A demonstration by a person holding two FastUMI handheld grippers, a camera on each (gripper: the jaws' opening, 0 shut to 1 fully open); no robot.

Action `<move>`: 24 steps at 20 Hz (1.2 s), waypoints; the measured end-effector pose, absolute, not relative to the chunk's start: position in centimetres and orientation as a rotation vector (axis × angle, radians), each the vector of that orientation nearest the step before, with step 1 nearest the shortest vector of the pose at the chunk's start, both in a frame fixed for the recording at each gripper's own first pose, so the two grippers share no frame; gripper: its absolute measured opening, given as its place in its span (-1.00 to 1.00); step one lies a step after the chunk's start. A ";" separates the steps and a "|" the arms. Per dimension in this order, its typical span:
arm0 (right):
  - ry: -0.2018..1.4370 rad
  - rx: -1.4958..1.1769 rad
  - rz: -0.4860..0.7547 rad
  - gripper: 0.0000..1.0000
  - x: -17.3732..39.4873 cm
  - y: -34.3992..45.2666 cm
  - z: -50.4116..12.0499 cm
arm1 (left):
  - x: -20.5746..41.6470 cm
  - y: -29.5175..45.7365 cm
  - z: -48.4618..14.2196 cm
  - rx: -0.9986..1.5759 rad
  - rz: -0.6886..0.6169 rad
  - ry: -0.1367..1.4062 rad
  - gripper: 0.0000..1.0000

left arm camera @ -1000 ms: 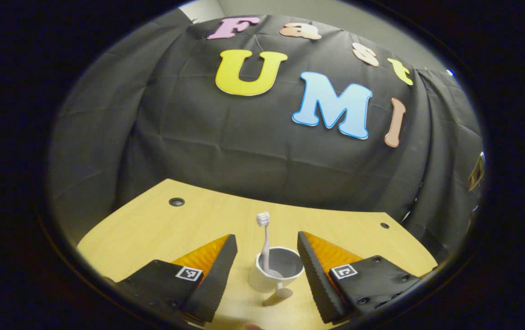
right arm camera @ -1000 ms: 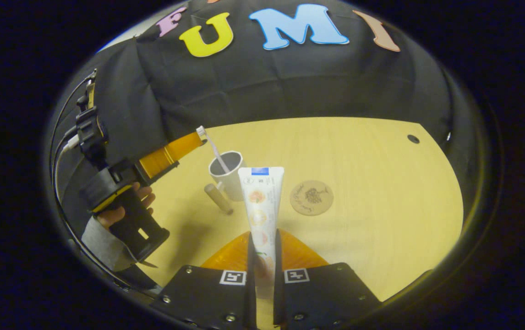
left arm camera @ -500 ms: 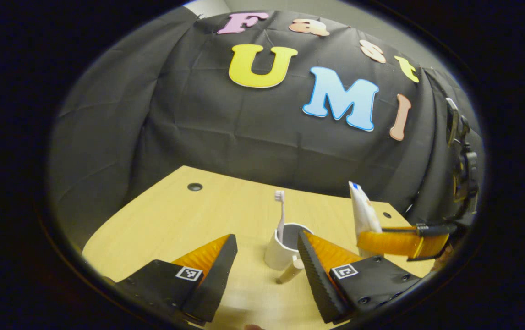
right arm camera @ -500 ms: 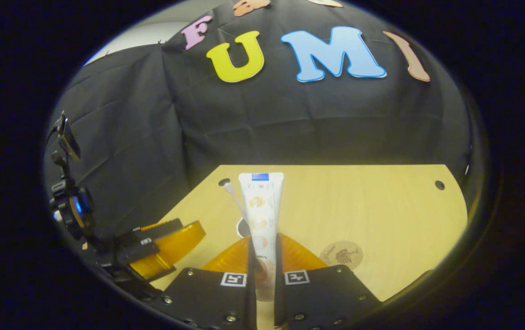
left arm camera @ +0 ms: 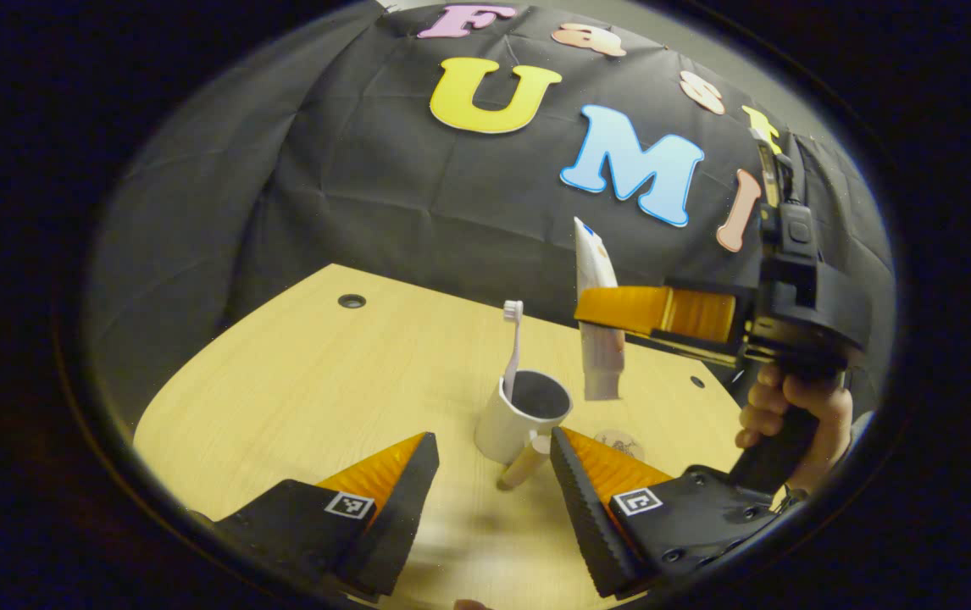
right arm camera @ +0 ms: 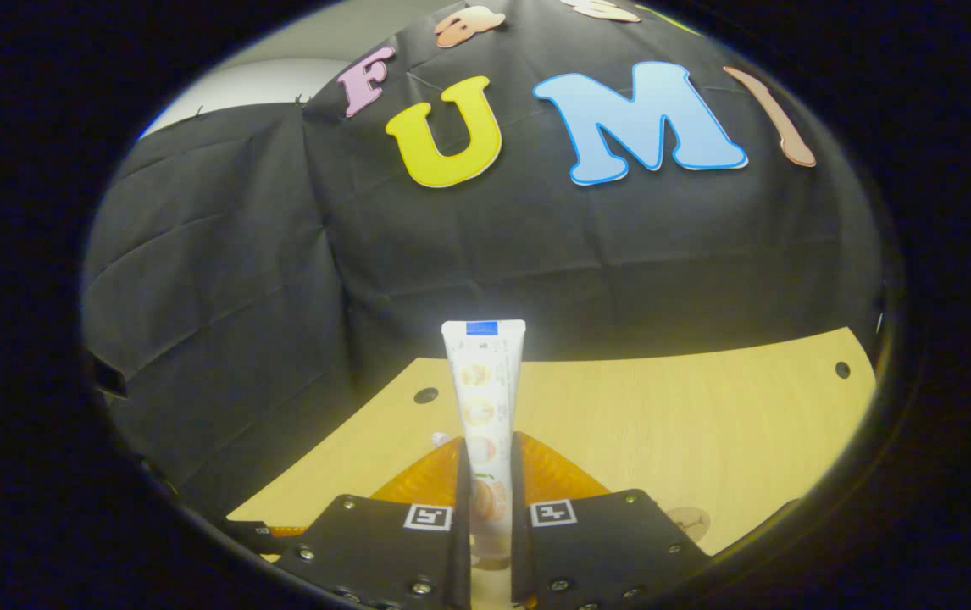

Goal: Put the toothbrush and toothpaste on the desktop into the cup, then pick up the cup and place it on the coaster on the desktop.

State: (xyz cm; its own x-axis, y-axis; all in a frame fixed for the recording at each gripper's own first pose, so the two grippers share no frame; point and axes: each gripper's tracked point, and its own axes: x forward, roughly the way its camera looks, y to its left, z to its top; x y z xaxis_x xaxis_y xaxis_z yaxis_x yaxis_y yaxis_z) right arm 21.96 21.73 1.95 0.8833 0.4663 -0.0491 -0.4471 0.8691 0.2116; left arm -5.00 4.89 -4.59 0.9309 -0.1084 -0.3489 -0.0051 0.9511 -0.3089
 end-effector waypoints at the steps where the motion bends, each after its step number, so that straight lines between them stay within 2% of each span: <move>1: 0.098 0.205 0.482 -0.62 22.6 22.2 2.1 | -5.1 5.1 -5.1 -0.314 -0.059 0.384 0.75; 2: 0.098 0.209 0.478 -0.54 23.3 22.6 2.0 | -5.1 5.2 -5.3 -0.316 -0.061 0.390 0.89; 3: 0.097 0.208 0.472 -0.62 23.9 22.8 1.9 | -5.0 5.5 -5.3 -0.316 -0.062 0.393 0.87; 5: 0.117 0.199 0.463 -0.57 24.7 23.2 1.2 | -4.8 6.1 -5.4 -0.319 -0.060 0.397 0.87; 6: 0.129 0.193 0.459 -0.65 25.3 23.5 0.7 | -4.7 6.4 -5.5 -0.322 -0.058 0.399 0.87; 7: 0.139 0.185 0.460 -0.54 25.5 23.7 0.3 | -4.6 6.7 -5.7 -0.325 -0.057 0.403 0.87; 9: 0.160 0.159 0.449 -0.51 25.7 23.8 -0.6 | -4.4 7.2 -6.1 -0.329 -0.050 0.412 0.87; 10: 0.171 0.146 0.445 -0.65 25.7 23.8 -1.1 | -4.4 7.4 -6.3 -0.329 -0.047 0.416 0.87; 11: 0.179 0.131 0.442 -0.50 25.6 23.7 -1.3 | -4.4 7.6 -6.3 -0.330 -0.045 0.418 0.87; 14: 0.188 0.081 0.450 -0.50 25.5 23.4 -1.7 | -4.3 8.0 -6.5 -0.331 -0.039 0.417 0.86; 15: 0.191 0.067 0.458 -0.43 25.5 23.4 -1.7 | -4.2 7.9 -6.5 -0.329 -0.039 0.419 0.74; 16: 0.183 0.053 0.463 -0.39 25.3 23.4 -1.6 | -4.2 7.8 -6.5 -0.329 -0.040 0.419 0.74; 17: 0.173 0.042 0.467 -0.22 24.8 23.4 -1.4 | -4.1 7.6 -6.4 -0.328 -0.042 0.418 0.74; 18: 0.165 0.031 0.463 -0.27 24.5 23.2 -1.4 | -4.1 7.3 -6.4 -0.327 -0.046 0.415 0.62; 19: 0.160 0.019 0.461 -0.29 24.1 23.0 -1.3 | -4.2 7.1 -6.2 -0.323 -0.049 0.414 0.62; 20: 0.159 0.007 0.459 -0.30 24.2 22.9 -1.4 | -4.2 6.9 -6.1 -0.321 -0.052 0.414 0.86; 24: 0.136 0.008 0.463 -0.29 23.2 21.9 -0.7 | -4.1 5.8 -5.8 -0.306 -0.064 0.409 0.86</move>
State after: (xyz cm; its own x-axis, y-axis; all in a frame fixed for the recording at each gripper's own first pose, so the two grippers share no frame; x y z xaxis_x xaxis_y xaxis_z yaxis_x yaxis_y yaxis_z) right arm 23.21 21.91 -0.71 0.8858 0.4456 -0.1293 -0.4445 0.8949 0.0387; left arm -4.09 5.77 -5.76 0.9160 -0.1221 -0.3821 -0.0006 0.9521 -0.3058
